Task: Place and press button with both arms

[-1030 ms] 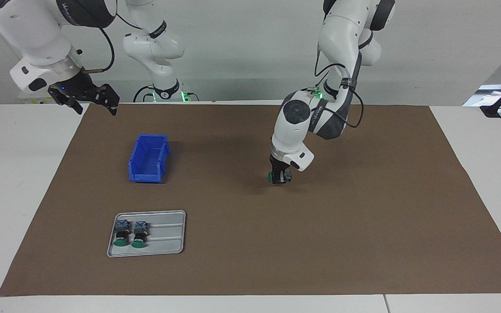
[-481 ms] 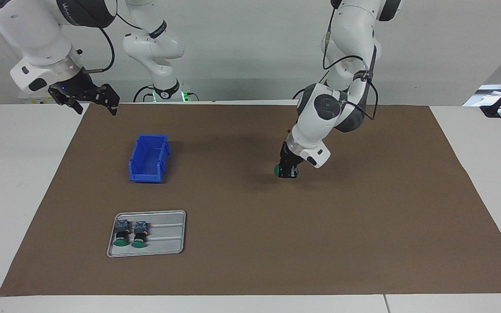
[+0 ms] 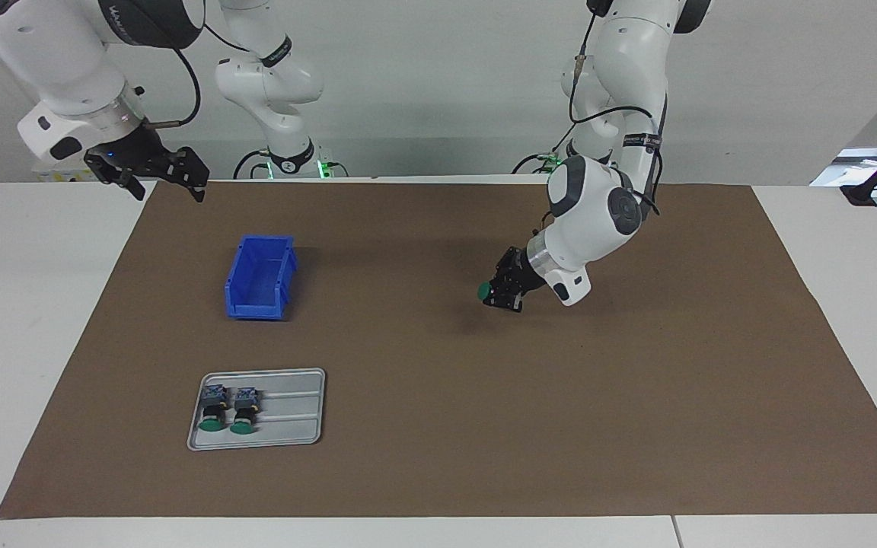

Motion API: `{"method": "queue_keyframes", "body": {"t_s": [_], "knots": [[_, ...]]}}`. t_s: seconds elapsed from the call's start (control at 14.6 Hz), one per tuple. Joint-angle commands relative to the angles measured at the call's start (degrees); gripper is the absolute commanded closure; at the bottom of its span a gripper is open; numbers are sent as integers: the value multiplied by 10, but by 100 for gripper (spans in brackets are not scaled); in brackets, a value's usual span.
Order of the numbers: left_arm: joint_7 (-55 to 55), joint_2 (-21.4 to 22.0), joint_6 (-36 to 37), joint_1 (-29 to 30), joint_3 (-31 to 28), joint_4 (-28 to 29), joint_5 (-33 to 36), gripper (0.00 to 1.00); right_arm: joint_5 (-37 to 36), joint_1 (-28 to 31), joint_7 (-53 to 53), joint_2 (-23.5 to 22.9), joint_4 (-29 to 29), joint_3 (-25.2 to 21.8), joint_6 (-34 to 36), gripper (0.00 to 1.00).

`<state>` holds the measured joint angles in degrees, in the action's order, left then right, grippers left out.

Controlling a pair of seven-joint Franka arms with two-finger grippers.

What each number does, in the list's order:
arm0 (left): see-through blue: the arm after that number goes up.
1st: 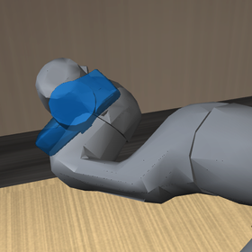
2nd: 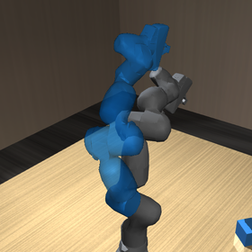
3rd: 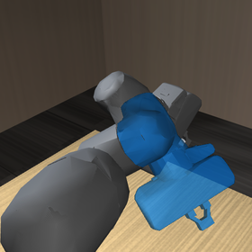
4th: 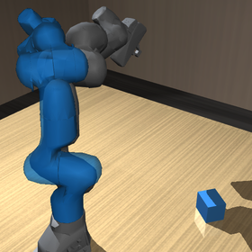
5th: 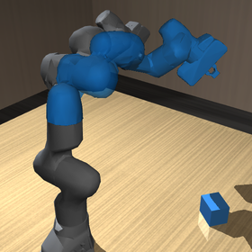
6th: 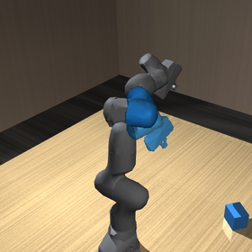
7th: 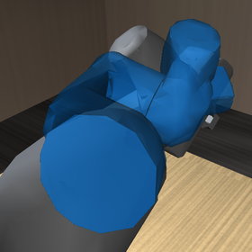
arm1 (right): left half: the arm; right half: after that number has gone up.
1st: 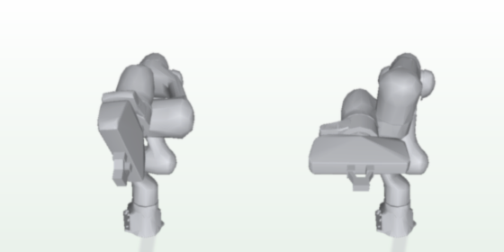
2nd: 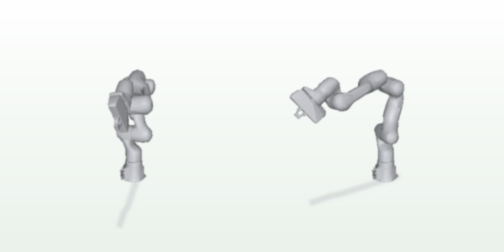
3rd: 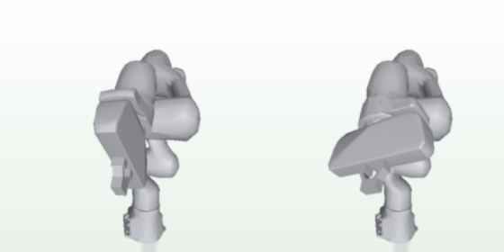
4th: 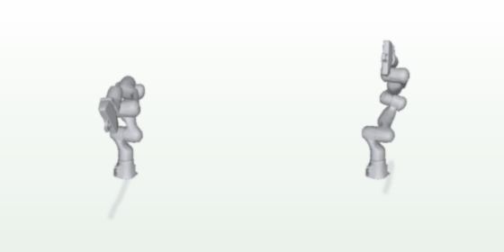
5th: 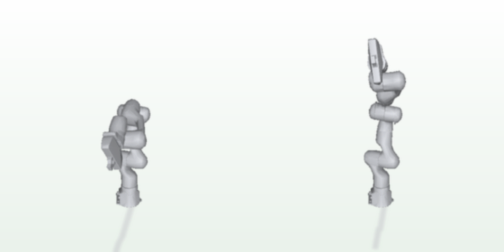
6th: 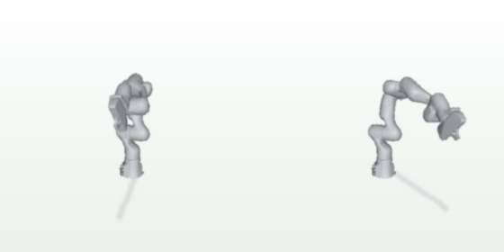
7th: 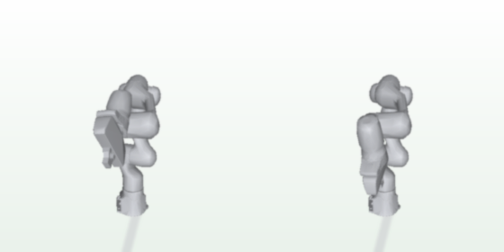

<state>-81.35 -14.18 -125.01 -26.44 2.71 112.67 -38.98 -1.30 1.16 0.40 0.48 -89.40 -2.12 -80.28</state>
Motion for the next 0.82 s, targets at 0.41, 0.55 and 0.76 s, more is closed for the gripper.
{"method": "queue_keyframes", "body": {"t_s": [0.41,0.55,0.76], "knots": [[212,64,-61,22,1,127,-251,82,2,-1,-6,15,-17,-2,-5,1],[242,71,-61,35,1,147,-289,82,2,-1,-6,15,-17,-2,-6,1],[324,77,-60,46,1,174,-368,82,2,-1,-6,15,-17,-2,-5,1]]}}
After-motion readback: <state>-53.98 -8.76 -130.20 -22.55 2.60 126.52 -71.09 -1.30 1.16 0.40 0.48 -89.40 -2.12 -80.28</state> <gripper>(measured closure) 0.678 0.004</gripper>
